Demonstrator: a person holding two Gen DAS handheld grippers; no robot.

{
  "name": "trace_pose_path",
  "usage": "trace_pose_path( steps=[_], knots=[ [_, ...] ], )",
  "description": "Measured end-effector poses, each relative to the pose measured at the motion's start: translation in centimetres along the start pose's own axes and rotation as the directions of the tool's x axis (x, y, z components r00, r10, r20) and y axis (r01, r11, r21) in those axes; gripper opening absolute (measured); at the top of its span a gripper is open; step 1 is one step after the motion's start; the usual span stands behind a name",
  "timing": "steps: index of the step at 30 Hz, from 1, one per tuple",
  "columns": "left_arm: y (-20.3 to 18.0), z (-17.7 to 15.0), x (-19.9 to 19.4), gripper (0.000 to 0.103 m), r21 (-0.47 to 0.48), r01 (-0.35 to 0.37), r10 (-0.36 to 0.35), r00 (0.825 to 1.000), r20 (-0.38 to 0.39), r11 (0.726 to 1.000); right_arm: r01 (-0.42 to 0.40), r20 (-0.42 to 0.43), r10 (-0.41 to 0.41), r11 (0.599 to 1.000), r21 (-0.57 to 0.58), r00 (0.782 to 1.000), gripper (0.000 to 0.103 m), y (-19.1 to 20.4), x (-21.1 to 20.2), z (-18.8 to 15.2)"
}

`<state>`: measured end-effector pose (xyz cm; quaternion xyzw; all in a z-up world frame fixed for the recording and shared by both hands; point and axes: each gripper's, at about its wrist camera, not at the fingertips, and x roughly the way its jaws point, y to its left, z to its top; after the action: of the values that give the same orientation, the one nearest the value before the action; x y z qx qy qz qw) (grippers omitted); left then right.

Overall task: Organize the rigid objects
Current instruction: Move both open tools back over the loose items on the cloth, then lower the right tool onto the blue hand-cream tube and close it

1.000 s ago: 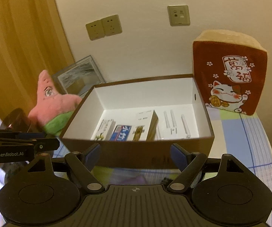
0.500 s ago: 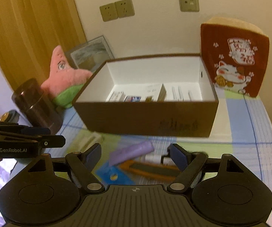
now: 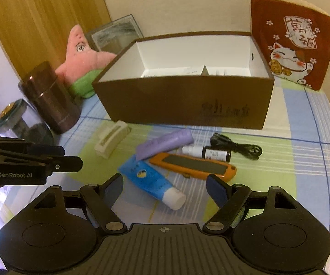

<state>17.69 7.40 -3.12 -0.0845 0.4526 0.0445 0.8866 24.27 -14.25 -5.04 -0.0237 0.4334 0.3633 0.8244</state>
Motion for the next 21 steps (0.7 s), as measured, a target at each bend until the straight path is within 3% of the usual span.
trace_pose_path(
  steps=[7,21],
  knots=[
    [0.1,-0.8,1.4,0.044,-0.020,0.002,-0.003,0.999,-0.047,1.000,0.002,-0.015,-0.002,1.000,-0.031,1.000,0.077,-0.1,1.0,-0.9],
    [0.9,-1.4,3.7,0.044,-0.033,-0.022,0.019,0.995,-0.098,0.999,-0.050,-0.078,0.035,0.979,-0.196,0.996,0.058,1.0,5.3,-1.3]
  ],
)
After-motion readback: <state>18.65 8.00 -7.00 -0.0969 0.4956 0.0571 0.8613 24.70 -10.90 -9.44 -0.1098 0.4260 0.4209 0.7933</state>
